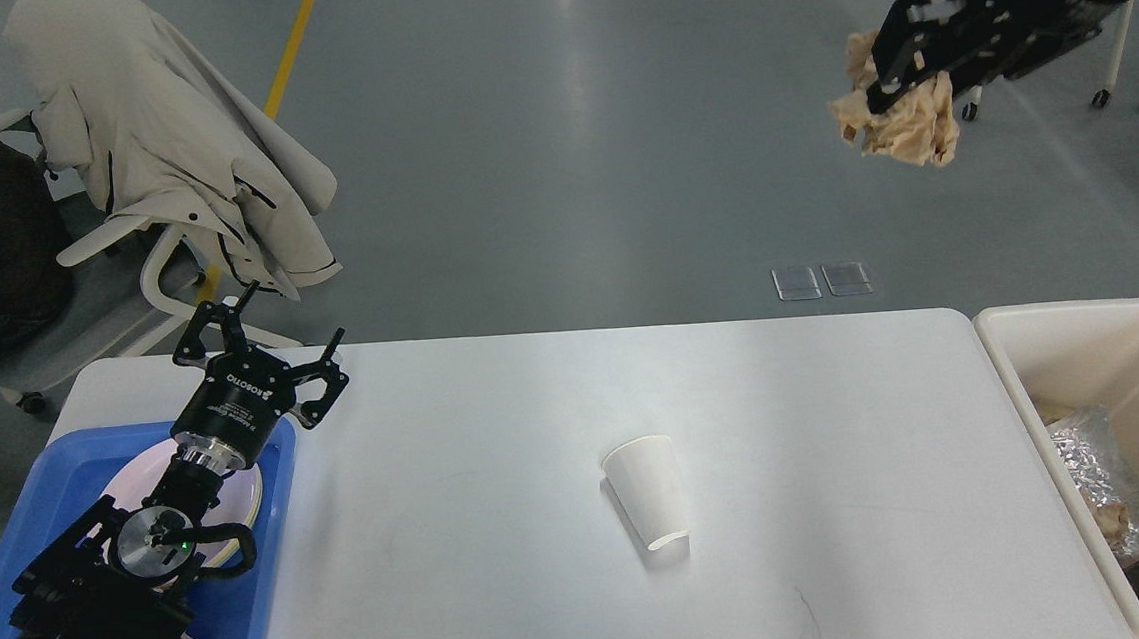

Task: Tidy desktop
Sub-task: 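Grasp the crumpled paper, lift it and drop it into the bin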

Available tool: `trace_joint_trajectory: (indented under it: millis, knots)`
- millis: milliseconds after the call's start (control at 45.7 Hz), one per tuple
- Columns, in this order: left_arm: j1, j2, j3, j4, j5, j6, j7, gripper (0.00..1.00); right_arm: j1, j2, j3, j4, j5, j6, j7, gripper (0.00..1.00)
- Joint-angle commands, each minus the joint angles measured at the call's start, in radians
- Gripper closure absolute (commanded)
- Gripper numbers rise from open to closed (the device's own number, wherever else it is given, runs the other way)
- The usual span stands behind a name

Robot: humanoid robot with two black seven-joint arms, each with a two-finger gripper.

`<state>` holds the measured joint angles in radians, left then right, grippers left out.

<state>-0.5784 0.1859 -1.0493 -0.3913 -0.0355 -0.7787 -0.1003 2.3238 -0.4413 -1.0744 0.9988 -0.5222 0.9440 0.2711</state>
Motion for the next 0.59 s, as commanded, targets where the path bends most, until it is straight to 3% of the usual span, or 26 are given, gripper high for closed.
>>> trace_joint_trajectory:
  millis: [0,197,307,438,569]
  knots:
    - [0.002,0.001,0.000,0.000,0.000,-0.001,0.001,0.00,0.086,-0.028,-0.016,0.079,-0.104,0.016,0.036,1.00]
    - [0.002,0.001,0.000,0.000,0.000,-0.001,-0.001,0.00,0.049,-0.053,-0.077,0.075,-0.124,0.016,0.033,1.00]
    - [0.000,0.001,0.000,0.000,0.000,-0.001,0.001,0.00,-0.102,-0.066,-0.162,-0.026,-0.144,0.010,0.034,1.00]
    - [0.000,0.000,0.002,0.000,0.000,-0.001,0.001,0.00,-0.401,-0.097,-0.268,-0.276,-0.170,-0.195,0.057,1.00]
    - [0.000,0.000,0.002,0.000,0.000,-0.001,0.001,0.00,-0.717,-0.148,-0.272,-0.483,-0.153,-0.375,0.131,1.00]
